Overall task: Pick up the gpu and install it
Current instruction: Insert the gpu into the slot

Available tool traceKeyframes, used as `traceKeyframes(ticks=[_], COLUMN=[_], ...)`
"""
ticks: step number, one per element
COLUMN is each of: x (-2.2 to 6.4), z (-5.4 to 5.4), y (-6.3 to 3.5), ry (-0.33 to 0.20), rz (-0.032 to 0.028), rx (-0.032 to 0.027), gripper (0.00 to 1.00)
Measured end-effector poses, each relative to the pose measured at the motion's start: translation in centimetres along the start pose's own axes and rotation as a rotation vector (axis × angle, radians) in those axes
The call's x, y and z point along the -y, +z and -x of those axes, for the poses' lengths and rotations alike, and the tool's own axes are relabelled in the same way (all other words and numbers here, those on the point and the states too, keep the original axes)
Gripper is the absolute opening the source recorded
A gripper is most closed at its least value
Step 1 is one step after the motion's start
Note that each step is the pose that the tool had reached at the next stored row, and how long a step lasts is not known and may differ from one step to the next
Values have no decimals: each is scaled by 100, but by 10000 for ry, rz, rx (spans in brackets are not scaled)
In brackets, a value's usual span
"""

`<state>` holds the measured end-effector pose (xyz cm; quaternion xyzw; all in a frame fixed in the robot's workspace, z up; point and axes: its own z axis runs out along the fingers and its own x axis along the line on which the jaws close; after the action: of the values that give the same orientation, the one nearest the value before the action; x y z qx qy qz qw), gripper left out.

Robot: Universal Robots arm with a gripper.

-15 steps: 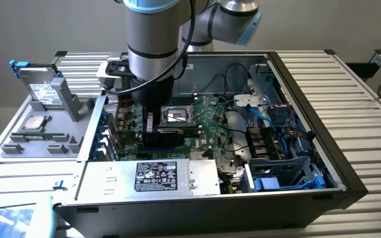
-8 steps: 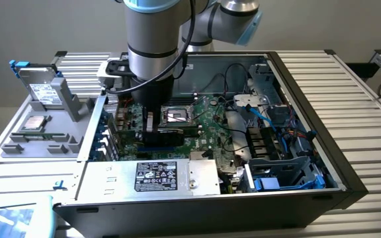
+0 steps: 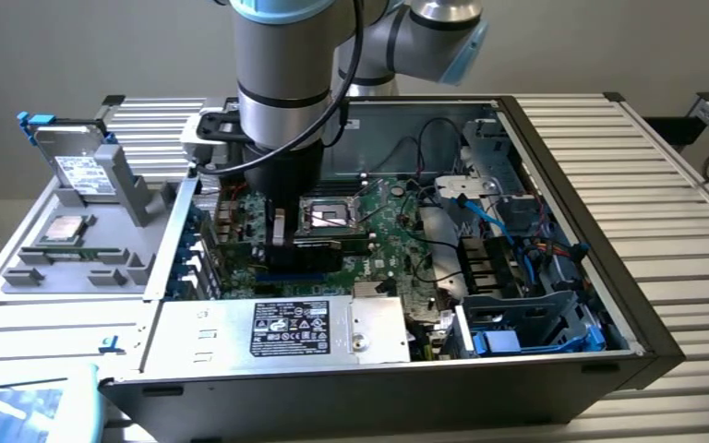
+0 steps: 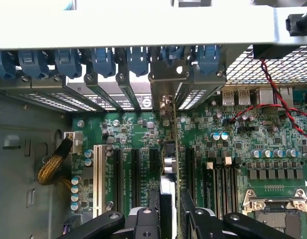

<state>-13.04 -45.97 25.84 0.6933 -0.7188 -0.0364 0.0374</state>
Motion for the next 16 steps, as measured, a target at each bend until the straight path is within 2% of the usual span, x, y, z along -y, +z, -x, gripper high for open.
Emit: traceKeyframes(ticks=[16], x=[0], z=[-1], y=[0], ry=[0], rz=[0], rx=[0], gripper=[27])
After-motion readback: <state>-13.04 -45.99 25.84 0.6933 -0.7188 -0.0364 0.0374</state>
